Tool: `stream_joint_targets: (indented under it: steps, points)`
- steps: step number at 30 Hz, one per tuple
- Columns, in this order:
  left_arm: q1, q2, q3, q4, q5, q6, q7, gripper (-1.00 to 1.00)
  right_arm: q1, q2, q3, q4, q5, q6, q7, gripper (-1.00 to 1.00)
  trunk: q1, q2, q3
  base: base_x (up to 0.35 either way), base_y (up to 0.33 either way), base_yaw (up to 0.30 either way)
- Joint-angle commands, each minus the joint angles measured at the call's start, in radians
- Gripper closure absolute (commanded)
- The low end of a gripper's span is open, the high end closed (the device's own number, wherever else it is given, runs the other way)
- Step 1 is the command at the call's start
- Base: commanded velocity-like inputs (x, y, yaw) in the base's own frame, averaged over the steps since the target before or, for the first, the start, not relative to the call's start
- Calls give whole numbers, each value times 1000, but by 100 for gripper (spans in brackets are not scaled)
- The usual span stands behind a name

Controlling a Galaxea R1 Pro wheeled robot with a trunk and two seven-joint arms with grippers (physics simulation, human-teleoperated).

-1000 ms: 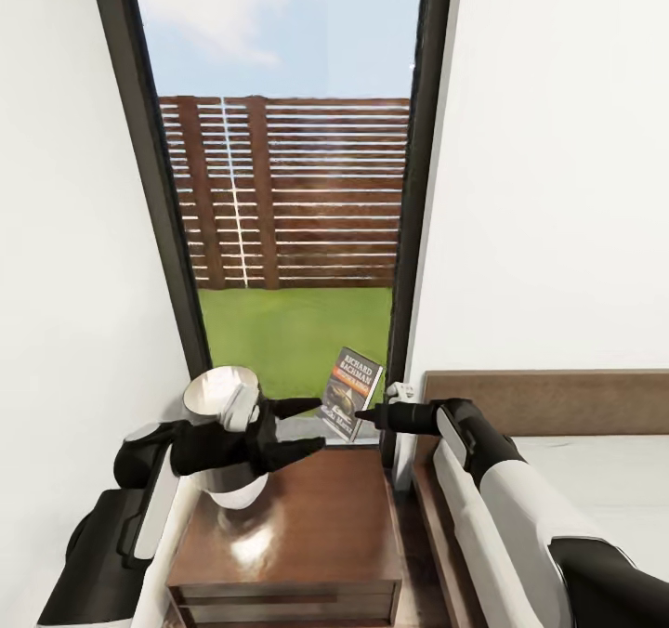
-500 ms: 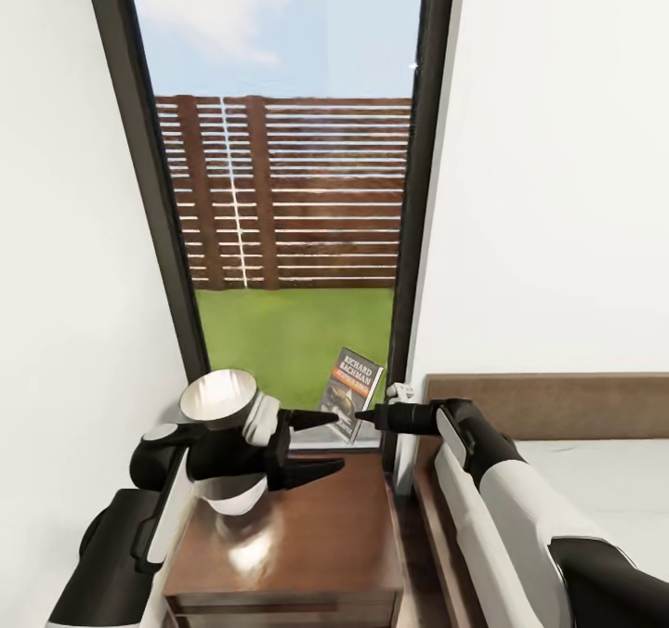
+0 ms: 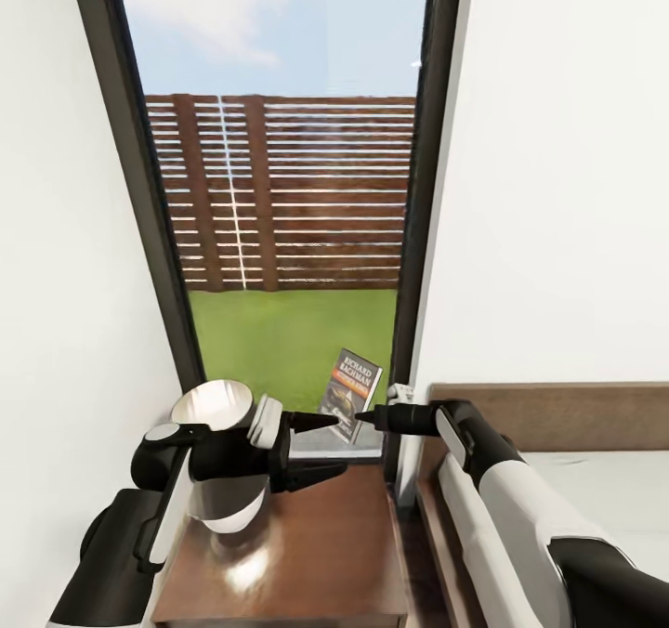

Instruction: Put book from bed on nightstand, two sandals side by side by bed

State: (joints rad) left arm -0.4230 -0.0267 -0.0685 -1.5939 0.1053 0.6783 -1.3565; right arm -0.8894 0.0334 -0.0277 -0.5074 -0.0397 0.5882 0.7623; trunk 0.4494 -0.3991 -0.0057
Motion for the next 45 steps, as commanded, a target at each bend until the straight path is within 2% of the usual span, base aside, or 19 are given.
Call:
stream_joint_targets:
  steps: [1,7,11,19,26,38,45]
  points:
    - [0,0,0,0,2,10,-2,-100,0,2,-3,0,-5,10,-1,100,1,-1,-1,112,0,0]
    - [0,0,0,0,1,10,-5,-100,0,20,8,11,-3,18,-6,100,1,-1,-1,88,0,0]
    - [0,1,-2,0,1,10,-5,-100,0,24,30,59,-3,21,-5,100,1,-1,-1,36,0,0]
    - [0,0,-36,0,-1,10,-3,-100,2,29,47,159,-7,23,5,100,1,-1,-1,11,0,0]
    - [0,1,-46,0,-1,10,-3,-100,4,33,51,186,-12,29,45,100,1,-1,-1,2,0,0]
    - [0,1,-48,0,-1,6,-2,-100,4,24,37,194,-15,116,155,100,1,-1,-1,0,0,0]
    - [0,1,-45,0,0,-46,-4,-100,4,19,20,196,-15,167,195,100,1,-1,-1,0,0,0]
